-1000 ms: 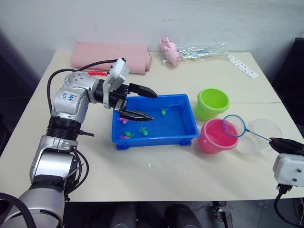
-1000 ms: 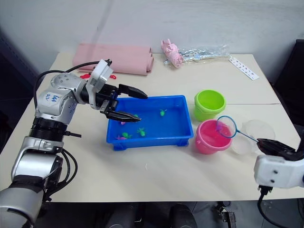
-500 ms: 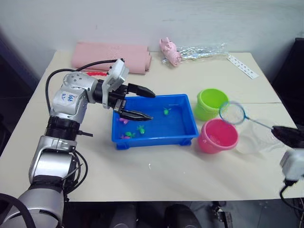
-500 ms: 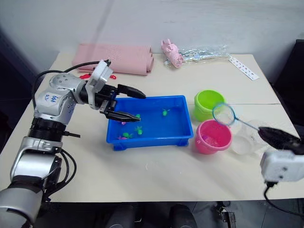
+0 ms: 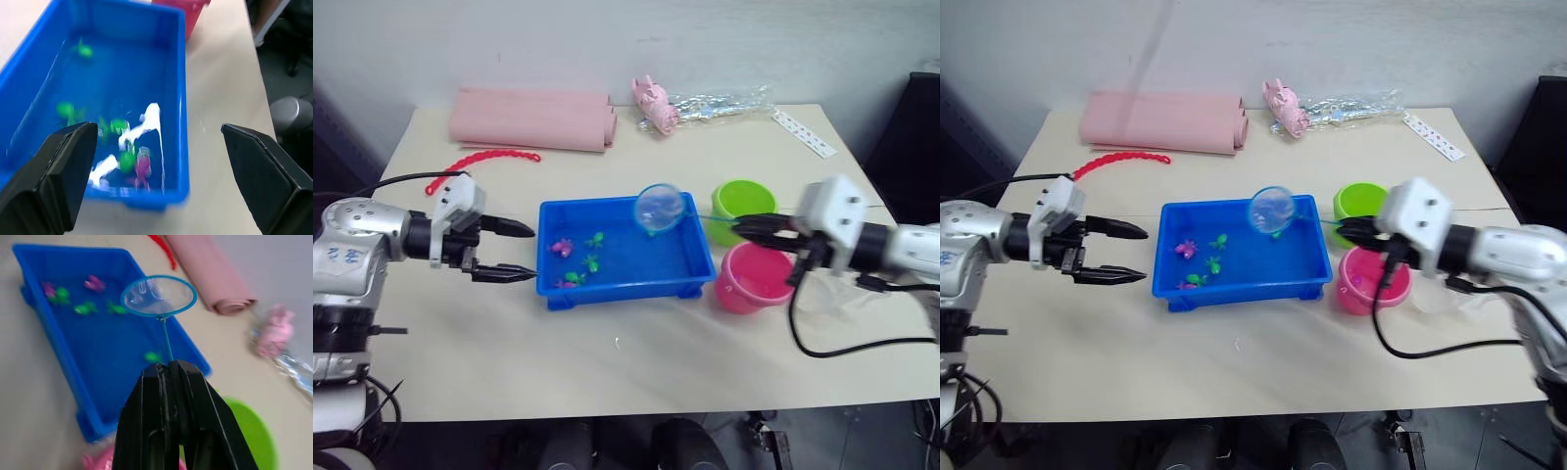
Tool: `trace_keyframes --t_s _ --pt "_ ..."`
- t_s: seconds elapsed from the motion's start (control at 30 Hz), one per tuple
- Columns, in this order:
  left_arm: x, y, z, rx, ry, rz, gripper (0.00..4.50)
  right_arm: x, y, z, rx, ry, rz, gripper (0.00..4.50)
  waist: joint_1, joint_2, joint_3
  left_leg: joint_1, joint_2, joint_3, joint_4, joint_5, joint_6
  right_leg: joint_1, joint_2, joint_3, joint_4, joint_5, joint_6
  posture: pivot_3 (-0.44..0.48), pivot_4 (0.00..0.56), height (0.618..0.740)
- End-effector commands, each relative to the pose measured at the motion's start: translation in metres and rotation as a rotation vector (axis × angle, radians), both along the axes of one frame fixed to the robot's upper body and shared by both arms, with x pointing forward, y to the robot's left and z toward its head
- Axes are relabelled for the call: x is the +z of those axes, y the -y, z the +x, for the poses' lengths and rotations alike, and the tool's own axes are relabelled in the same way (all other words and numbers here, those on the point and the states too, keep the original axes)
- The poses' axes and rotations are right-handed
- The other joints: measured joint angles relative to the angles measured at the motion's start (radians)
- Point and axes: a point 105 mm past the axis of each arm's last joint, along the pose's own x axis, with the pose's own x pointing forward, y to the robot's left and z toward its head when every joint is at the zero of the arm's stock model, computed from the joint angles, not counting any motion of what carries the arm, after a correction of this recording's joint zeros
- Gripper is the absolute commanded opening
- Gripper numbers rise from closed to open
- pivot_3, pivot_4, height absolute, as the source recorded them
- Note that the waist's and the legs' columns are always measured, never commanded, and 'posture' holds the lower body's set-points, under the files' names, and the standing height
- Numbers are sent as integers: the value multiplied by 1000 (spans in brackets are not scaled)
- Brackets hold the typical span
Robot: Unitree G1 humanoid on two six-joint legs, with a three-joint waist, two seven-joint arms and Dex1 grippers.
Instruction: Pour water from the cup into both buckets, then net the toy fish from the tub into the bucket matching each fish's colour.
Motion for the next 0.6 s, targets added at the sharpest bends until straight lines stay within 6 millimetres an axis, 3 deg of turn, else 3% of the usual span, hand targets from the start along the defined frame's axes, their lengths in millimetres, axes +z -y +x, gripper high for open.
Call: trace_keyframes --t_s 0.03,0.2,0.27,0.6 --pt "11 -13 -15 77 70 45 4428 -19 -43 21 109 -34 -43 0 4 0 0 0 -1 0 0 0 0 0 -1 0 0 0 0 0 150 740" --pt "6 -32 -35 176 59 104 4428 -48 -85 31 249 -31 -111 0 -2 1 1 -1 -2 0 -2 0 0 -1 -2 -1 3 0 0 0 150 740" --pt "4 -36 -41 199 54 119 4428 -55 -93 33 278 -18 -132 0 -5 1 1 -1 -2 0 -3 0 0 -2 -3 -1 3 0 0 0 150 740" --pt "6 -43 -53 253 47 127 4428 -66 -107 52 287 41 -162 0 -16 1 1 0 -2 0 -3 0 0 -2 -3 -2 4 0 0 0 150 740"
